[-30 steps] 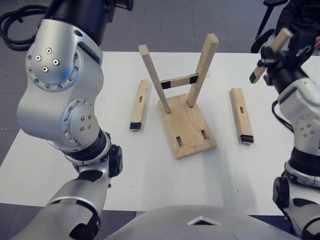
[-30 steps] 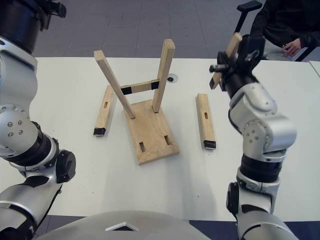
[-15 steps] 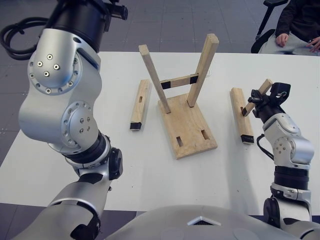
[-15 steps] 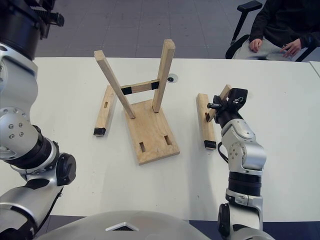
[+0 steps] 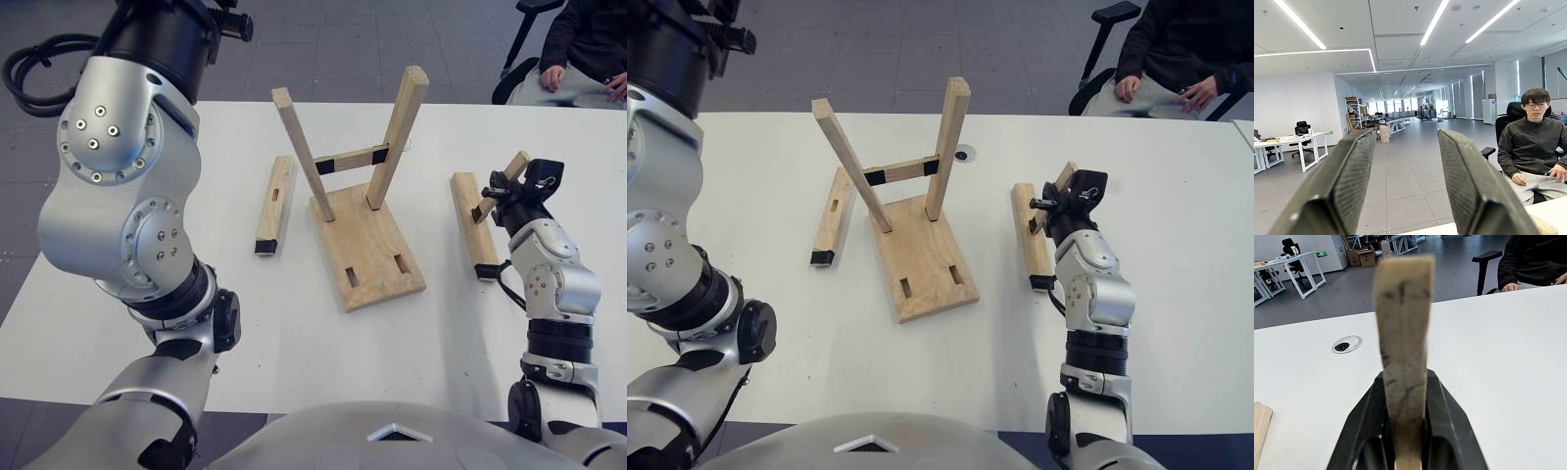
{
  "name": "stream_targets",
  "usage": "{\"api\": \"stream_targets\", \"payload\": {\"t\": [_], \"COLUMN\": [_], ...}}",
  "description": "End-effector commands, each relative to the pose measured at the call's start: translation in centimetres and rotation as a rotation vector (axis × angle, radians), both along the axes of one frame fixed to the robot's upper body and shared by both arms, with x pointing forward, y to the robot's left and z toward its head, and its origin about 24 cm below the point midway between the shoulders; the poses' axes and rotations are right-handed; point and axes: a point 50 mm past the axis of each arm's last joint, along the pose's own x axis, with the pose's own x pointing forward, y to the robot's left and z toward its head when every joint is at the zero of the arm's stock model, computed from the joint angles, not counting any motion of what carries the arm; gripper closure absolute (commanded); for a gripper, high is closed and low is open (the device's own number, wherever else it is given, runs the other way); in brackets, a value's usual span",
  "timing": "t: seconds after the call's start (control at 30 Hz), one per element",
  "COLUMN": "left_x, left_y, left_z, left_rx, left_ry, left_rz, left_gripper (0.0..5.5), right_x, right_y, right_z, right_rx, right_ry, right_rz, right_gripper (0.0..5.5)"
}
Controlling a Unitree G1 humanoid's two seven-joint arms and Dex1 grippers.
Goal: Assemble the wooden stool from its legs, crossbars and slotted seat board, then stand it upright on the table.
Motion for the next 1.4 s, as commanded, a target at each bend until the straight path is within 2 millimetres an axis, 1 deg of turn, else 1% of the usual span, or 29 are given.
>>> {"api": "stream_targets", "payload": {"t": [0.03, 0.27, 0.43, 0.47, 0.53, 0.6, 0.7, 0.83, 0.97, 1.1, 1.13, 1.2, 1.27, 1.3, 1.4], "left_x": [0.1, 0.3, 0.4, 0.4, 0.4, 0.4, 0.4, 0.4, 0.4, 0.4, 0.4, 0.5, 0.5, 0.5, 0.4], "left_y": [-0.1, -0.4, -0.3, -0.4, -0.5, -0.6, -0.8, -0.9, -1.0, -1.0, -1.0, -1.0, -1.0, -1.0, -1.0], "left_z": [0.0, 0.2, 0.1, 0.1, 0.0, -0.1, -0.1, -0.1, -0.1, -0.2, -0.1, -0.1, -0.1, -0.1, -0.1], "left_rx": [0.010, 0.014, 0.011, 0.010, 0.009, 0.010, 0.011, 0.008, 0.002, 0.000, 0.002, 0.004, 0.005, 0.004, 0.004], "left_ry": [0.009, 0.008, 0.012, 0.013, 0.018, 0.020, 0.023, 0.024, 0.025, 0.027, 0.027, 0.025, 0.024, 0.024, 0.022], "left_rz": [-0.011, -0.030, -0.030, -0.032, -0.038, -0.043, -0.051, -0.059, -0.059, -0.061, -0.062, -0.063, -0.061, -0.060, -0.060], "left_gripper": [3.19, 3.19, 3.19, 3.19, 3.19, 3.19, 3.19, 3.19, 3.19, 3.19, 3.19, 3.19, 3.19, 3.19, 3.19], "right_x": [0.5, 0.3, -0.9, -1.4, -2.9, -4.0, -4.6, -4.6, -4.1, -4.4, -4.3, -3.2, -1.8, -1.4, -0.5], "right_y": [0.3, -0.1, -0.7, -0.7, -0.8, -1.0, -1.2, -1.2, -1.3, -1.4, -1.3, -1.1, -0.9, -0.8, -0.4], "right_z": [-0.4, -2.5, -4.8, -5.6, -8.3, -10.2, -11.4, -12.2, -11.9, -12.4, -12.2, -10.7, -8.5, -7.8, -6.2], "right_rx": [-0.010, -0.038, -0.058, -0.073, -0.089, -0.097, -0.096, -0.106, -0.099, -0.099, -0.098, -0.103, -0.117, -0.123, -0.170], "right_ry": [0.007, 0.026, 0.017, 0.012, 0.063, 0.110, 0.145, 0.195, 0.198, 0.205, 0.192, 0.123, 0.035, 0.006, -0.054], "right_rz": [0.016, 0.016, -0.014, -0.013, -0.005, -0.006, -0.010, -0.002, -0.002, -0.010, -0.009, -0.006, -0.002, 0.000, 0.026], "right_gripper": [5.10, 5.10, 5.10, 5.10, 5.10, 5.10, 5.10, 5.10, 5.10, 5.10, 5.10, 5.10, 5.10, 5.10, 5.10]}}
